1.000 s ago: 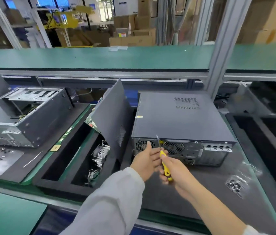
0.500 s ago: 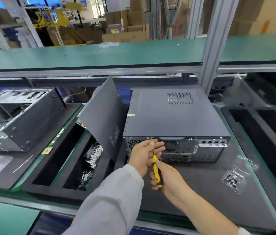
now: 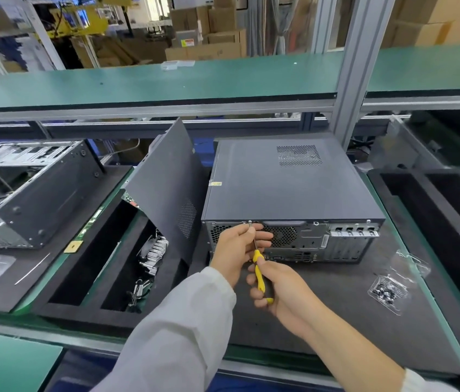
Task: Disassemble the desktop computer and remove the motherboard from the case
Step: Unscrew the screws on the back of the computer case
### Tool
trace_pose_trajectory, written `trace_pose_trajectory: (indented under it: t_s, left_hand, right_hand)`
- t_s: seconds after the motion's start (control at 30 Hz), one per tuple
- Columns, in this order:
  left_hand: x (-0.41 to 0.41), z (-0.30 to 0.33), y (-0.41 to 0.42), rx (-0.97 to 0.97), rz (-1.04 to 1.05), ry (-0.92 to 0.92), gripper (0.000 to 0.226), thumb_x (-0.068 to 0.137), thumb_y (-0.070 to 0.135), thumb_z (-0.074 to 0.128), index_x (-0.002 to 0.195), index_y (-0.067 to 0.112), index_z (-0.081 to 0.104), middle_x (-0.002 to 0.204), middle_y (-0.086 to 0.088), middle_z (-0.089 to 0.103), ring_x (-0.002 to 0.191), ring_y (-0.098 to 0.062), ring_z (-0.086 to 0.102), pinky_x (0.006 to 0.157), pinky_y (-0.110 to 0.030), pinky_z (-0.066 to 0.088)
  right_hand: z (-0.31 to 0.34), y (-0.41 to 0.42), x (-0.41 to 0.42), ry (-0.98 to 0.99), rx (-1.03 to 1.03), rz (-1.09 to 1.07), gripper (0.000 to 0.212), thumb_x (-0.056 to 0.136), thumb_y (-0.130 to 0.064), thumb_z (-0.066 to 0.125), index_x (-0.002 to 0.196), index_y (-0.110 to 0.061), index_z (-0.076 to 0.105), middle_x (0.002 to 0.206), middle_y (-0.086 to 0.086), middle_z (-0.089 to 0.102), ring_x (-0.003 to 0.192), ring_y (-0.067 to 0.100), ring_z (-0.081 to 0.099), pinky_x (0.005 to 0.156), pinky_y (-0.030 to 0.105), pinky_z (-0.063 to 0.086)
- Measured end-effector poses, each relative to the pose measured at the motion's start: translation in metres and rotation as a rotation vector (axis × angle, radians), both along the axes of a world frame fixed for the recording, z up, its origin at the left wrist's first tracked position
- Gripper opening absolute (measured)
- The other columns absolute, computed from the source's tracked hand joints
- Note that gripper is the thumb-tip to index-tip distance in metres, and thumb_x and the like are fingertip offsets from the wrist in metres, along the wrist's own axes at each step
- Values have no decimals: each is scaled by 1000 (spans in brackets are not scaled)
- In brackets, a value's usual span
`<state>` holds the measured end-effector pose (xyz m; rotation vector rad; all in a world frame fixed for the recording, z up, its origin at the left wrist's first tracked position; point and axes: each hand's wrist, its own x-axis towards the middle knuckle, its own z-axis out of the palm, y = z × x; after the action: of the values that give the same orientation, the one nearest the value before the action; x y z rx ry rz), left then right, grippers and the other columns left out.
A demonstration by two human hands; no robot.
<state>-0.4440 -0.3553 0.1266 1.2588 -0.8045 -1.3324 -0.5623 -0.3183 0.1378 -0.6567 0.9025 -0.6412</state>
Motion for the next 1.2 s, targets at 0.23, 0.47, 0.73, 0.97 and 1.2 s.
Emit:
trace_pose_trajectory:
  t_s: [0.23, 0.47, 0.73, 0.97, 1.2]
  left_hand:
    - [11, -2, -3, 19, -17, 103, 21, 98, 10, 49, 111, 0, 63, 94, -12, 74, 81, -18, 71, 68, -24, 55]
    - [15, -2, -6, 11, -9, 105, 21, 98, 7, 49, 111, -2, 62, 99, -15, 73, 89, -20, 72, 70, -24, 56]
    - [15, 1, -9, 68, 2, 228, 19, 97, 7, 48, 102, 0, 64, 95, -13, 74, 82, -17, 72, 65, -24, 57]
    - [17, 4, -9, 124, -17, 337, 28, 99, 14, 41, 104, -3, 63, 98, -15, 73, 82, -19, 72, 65, -26, 58]
    - [17, 3, -9, 157, -17, 411, 29, 99, 16, 41, 106, -2, 63, 100, -13, 73, 81, -18, 72, 63, -25, 57]
  right_hand:
    - [1, 7, 21, 117, -34, -77, 16, 99, -22, 47, 92, -8, 44, 63, 3, 46, 43, 11, 38, 36, 20, 28]
    - [7, 3, 18, -99, 154, -104, 16, 95, -19, 55, 94, -4, 51, 64, 5, 43, 46, 9, 35, 37, 17, 29]
    - [12, -6, 3, -289, 313, -42, 15, 94, -10, 54, 90, 4, 59, 77, 15, 59, 66, 23, 61, 58, 35, 57]
    - [9, -8, -2, -309, 367, -13, 24, 97, -26, 49, 92, -3, 54, 70, 11, 54, 49, 12, 43, 42, 22, 42]
    - [15, -7, -2, -305, 354, 25, 10, 92, -5, 54, 93, 2, 59, 89, 17, 60, 64, 21, 62, 57, 32, 58]
